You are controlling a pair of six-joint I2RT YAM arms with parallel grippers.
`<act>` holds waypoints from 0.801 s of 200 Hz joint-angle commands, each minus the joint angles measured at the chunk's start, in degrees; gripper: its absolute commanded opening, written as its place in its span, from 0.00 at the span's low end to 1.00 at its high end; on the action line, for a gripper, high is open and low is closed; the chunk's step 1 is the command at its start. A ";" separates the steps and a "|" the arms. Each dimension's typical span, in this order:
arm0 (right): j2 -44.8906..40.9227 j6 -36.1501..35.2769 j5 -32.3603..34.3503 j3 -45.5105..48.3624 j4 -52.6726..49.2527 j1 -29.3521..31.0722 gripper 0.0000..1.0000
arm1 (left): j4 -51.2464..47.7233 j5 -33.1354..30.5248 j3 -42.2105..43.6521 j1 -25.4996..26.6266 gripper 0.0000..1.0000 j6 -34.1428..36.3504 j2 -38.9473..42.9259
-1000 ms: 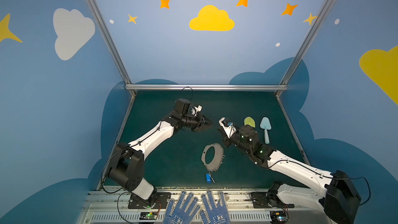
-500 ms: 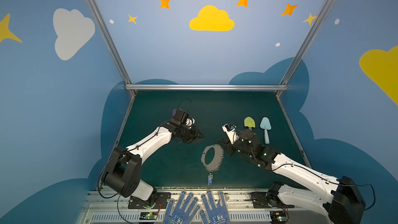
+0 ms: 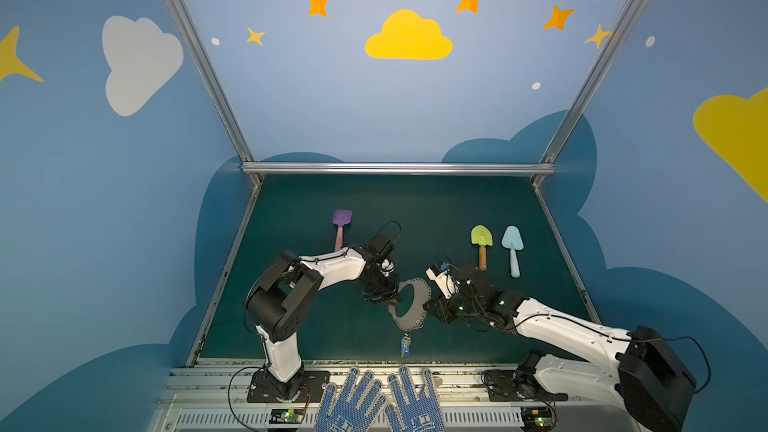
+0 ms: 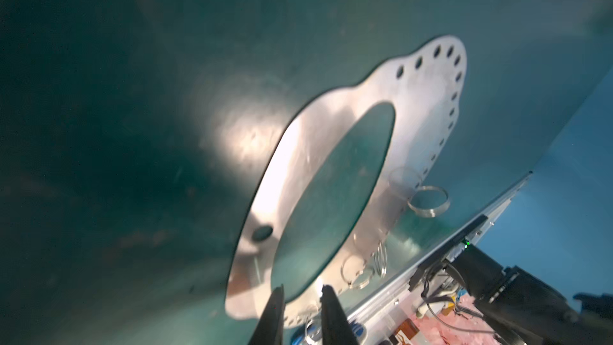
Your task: Put the keys on the keyring
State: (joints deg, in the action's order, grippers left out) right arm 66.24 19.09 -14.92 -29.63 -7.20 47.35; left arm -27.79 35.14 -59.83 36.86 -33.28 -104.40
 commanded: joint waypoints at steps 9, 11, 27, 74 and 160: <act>1.62 0.99 -2.44 0.69 0.34 0.11 0.26 | -0.38 -2.18 -3.14 0.27 0.17 2.16 -3.30; 1.70 1.09 -2.54 0.71 0.48 0.13 0.26 | -0.48 -2.29 -3.35 0.24 0.16 2.32 -3.58; 2.71 0.86 -3.85 0.74 0.99 0.17 0.25 | -0.62 -2.94 -5.37 0.24 0.14 3.22 -6.04; 4.86 1.09 -8.35 0.50 2.16 0.20 0.29 | 0.10 -4.03 -10.40 -0.30 0.12 4.60 -12.76; 8.22 1.31 -11.69 -0.30 1.01 1.06 0.36 | 0.85 -5.98 -7.51 -1.17 0.23 3.45 -3.90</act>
State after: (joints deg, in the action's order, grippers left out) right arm 73.32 20.91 -22.57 -29.34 -6.28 47.64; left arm -25.50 33.63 -70.08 36.42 -29.63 -113.03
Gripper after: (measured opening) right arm 0.357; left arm 0.216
